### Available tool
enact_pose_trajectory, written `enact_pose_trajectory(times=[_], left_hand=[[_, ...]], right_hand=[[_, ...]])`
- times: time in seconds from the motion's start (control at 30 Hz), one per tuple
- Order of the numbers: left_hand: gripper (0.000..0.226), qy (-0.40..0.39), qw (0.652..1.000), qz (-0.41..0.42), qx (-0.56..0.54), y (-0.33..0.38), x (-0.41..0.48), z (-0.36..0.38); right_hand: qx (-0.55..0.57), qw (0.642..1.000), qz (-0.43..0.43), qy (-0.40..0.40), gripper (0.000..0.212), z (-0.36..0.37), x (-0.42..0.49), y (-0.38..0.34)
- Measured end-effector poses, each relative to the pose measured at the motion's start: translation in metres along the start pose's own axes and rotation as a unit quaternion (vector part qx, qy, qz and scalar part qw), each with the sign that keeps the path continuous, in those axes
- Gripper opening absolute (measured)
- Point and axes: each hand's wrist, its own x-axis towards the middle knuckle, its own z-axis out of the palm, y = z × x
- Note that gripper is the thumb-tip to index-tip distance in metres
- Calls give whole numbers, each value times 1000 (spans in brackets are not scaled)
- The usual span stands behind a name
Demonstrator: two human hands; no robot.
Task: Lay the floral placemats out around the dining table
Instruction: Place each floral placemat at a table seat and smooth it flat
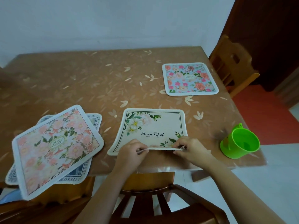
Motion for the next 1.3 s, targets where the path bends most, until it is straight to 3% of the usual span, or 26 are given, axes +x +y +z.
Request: enact_pose_trajectory(times=[0.13, 0.27, 0.47, 0.77, 0.9, 1.0, 1.1, 1.3], left_hand=[[5, -15, 999, 30, 25, 10, 15, -14], [10, -26, 995, 7, 92, 15, 34, -42], [3, 30, 997, -1, 70, 45, 65, -86], [33, 94, 993, -29, 61, 71, 131, -125], [24, 164, 985, -30, 42, 78, 160, -131], [21, 209, 978, -3, 10, 78, 172, -132], [13, 202, 979, -3, -33, 64, 168, -121], [11, 91, 989, -106, -45, 6, 117, -54]], right_hand=[[-15, 998, -7, 56, 6, -12, 8, -12], [-36, 996, -26, 78, 8, -35, 15, -28], [-78, 985, -51, 147, 3, -80, 25, -65], [-38, 971, -41, 232, 12, -115, 83, -92], [-10, 952, -35, 303, 11, -124, 114, -102], [4, 933, -86, 349, 6, -131, 125, -105], [24, 939, -93, 331, 4, -123, 125, -91], [66, 979, -6, 193, 7, -49, 102, -23]])
